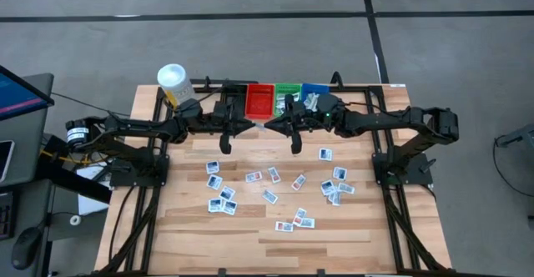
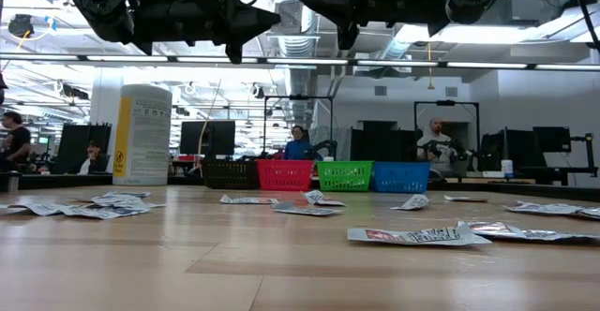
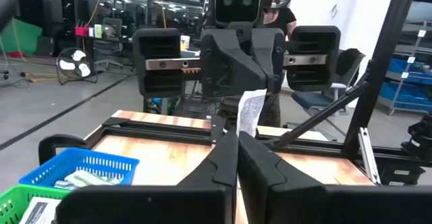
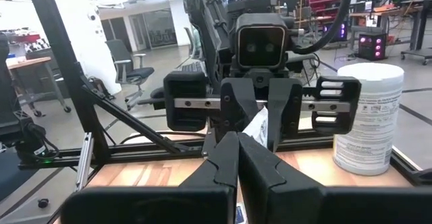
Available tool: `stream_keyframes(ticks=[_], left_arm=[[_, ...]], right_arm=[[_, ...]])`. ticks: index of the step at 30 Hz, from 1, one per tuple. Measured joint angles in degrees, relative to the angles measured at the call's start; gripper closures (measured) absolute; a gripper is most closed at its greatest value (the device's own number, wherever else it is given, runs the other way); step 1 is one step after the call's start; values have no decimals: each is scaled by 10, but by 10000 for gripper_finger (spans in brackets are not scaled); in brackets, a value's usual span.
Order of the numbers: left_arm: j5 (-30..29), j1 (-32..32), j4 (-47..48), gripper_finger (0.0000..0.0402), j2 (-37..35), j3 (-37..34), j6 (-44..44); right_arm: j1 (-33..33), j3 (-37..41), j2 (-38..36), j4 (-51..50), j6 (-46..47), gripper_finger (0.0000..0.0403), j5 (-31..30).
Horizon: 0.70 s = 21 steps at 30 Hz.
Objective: Pick & Place First Aid Supplies
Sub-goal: Put the alcohol pad into the red bin
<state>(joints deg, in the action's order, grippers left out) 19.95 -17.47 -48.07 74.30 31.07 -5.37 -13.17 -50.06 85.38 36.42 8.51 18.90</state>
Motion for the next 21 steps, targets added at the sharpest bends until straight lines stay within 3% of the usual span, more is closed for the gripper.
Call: stream_keyframes(ticks=[7,11,16,21], left_arm=[[4,0,1,395,0,0,0],[-4,1,7,395,0,0,5],[-76,1,49,394,0,0,39],[-178,1,73,395,8,0,97]], right_arm=[[0,0,0,-13,1,400,-12],[4,0,0,-92,-10,371,-24],[17,0,1,-266,-38,317,-110],[29,0,1,-358,-22,277,-167]])
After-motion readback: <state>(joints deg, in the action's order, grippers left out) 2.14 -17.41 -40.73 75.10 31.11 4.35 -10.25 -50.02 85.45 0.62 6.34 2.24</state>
